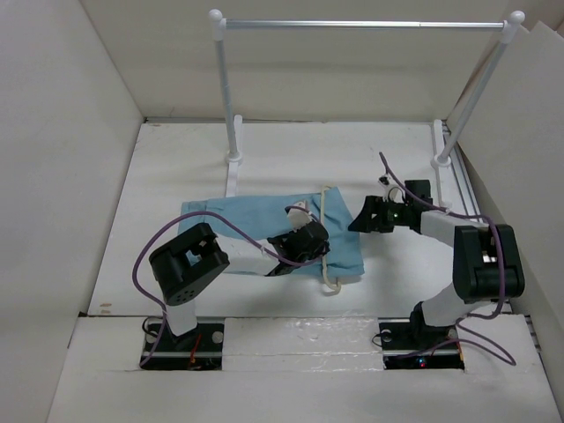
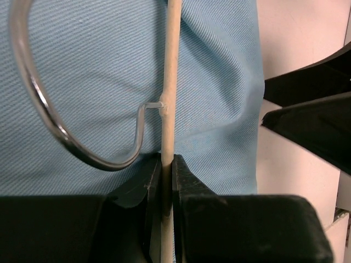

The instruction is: Place the trousers on the hanger

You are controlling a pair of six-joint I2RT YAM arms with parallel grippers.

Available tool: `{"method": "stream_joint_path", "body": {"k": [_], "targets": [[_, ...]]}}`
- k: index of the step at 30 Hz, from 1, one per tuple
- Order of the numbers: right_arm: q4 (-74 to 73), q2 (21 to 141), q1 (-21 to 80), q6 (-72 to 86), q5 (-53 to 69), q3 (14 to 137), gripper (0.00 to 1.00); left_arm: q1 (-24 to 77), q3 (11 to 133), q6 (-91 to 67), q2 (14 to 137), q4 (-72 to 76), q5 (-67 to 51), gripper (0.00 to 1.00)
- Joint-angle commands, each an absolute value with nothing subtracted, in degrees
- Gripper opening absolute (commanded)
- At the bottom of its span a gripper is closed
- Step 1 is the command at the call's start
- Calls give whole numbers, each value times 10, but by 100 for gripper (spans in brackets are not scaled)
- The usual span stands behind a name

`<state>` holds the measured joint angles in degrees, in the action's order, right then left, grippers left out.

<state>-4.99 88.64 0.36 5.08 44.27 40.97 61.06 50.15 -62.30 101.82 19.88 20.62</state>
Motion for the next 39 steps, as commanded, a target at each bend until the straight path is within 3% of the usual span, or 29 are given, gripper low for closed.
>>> {"method": "stream_joint_path", "body": {"k": [1, 4, 5, 6, 7, 9, 13, 17, 21, 29, 31, 32, 33, 36, 39], "targets": [[-5, 880, 29, 71, 459, 394, 88, 607, 486, -629, 1010, 167, 235, 0], [48, 905, 29, 87, 466, 382, 86, 607, 496, -623, 1012, 165, 235, 0], [61, 917, 29, 94, 467, 382, 77, 607, 498, -623, 1012, 163, 235, 0], [129, 925, 29, 143, 465, 369, 24, 607, 504, -627, 1015, 152, 238, 0], [130, 925, 29, 143, 465, 361, 23, 607, 504, -627, 1015, 152, 238, 0], [148, 907, 23, 166, 460, 348, 0, 607, 514, -632, 1016, 135, 248, 0], [61, 802, -5, 131, 419, 317, 0, 591, 533, -639, 1022, 93, 255, 0], [-50, 671, -82, 96, 422, 276, 0, 579, 535, -614, 1022, 98, 258, 0], [-112, 613, -164, 60, 417, 272, 0, 574, 543, -600, 1034, 85, 251, 0], [-77, 689, -197, 56, 412, 296, 0, 574, 520, -561, 1017, 76, 247, 0], [-79, 741, -197, 45, 414, 320, 27, 580, 521, -546, 1006, 65, 245, 0], [-107, 770, -179, 20, 427, 346, 57, 596, 530, -537, 1004, 54, 250, 0], [-112, 770, -169, 10, 427, 349, 68, 596, 535, -534, 1004, 54, 250, 0], [-134, 738, -151, -10, 443, 302, 83, 607, 548, -545, 1012, 56, 243, 0], [-199, 659, -151, -39, 440, 249, 88, 620, 568, -561, 1028, 58, 247, 0]]}}
